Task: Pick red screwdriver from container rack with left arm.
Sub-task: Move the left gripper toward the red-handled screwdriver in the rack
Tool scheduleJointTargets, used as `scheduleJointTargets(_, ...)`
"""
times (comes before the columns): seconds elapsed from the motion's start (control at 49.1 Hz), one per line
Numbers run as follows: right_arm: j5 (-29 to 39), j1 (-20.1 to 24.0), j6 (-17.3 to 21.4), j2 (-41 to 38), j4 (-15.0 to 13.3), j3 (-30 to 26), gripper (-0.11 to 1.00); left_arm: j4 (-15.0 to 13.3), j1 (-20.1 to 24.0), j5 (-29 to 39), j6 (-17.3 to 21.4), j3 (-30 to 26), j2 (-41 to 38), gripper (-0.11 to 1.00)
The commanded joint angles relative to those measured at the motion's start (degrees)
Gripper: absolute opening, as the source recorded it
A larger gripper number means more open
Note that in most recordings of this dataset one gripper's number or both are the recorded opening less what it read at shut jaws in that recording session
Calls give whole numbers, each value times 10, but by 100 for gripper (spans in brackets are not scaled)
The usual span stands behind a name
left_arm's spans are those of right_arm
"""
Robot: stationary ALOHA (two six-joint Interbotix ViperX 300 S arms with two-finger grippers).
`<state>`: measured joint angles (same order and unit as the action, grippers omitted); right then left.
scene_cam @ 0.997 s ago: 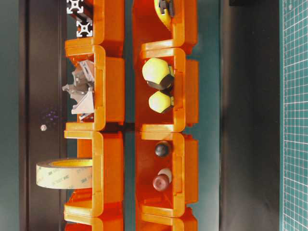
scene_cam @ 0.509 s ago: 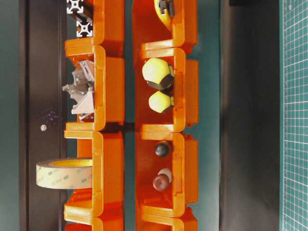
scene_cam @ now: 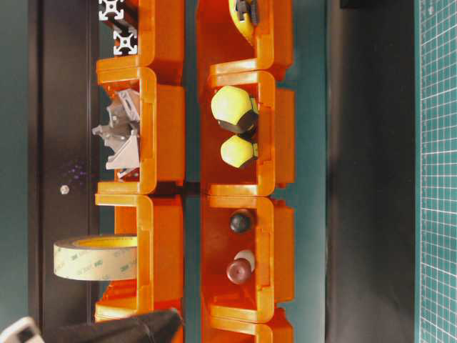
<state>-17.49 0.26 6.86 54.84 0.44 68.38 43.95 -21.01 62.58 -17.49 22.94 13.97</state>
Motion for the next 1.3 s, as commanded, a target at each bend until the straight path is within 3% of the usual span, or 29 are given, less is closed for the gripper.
scheduleJointTargets(0.0, 0, 4, 0, -1, 2, -15, 0, 76, -33, 81, -75, -47, -41, 0)
scheduleJointTargets(0.061, 1, 4, 1, 1, 2, -15, 0, 112, -47, 118, -87, -57, -68, 0)
scheduleJointTargets(0.122, 0, 4, 0, 2, 1, -15, 0, 128, -57, 128, -87, -65, -83, 0)
scheduleJointTargets(0.427, 6, 11, 0, 6, 1, -13, 0, 128, -46, 91, -84, -65, -105, 0)
scheduleJointTargets(1.099, 29, 25, -5, 7, -2, -12, 0, 127, -18, 75, -84, -54, -107, 1)
scheduleJointTargets(1.18, 28, 25, -5, 9, -2, -12, 0, 127, -13, 69, -88, -47, -107, 10)
scheduleJointTargets(1.282, 28, 26, -5, 11, -3, -12, 0, 127, -11, 54, -95, -36, -107, 36)
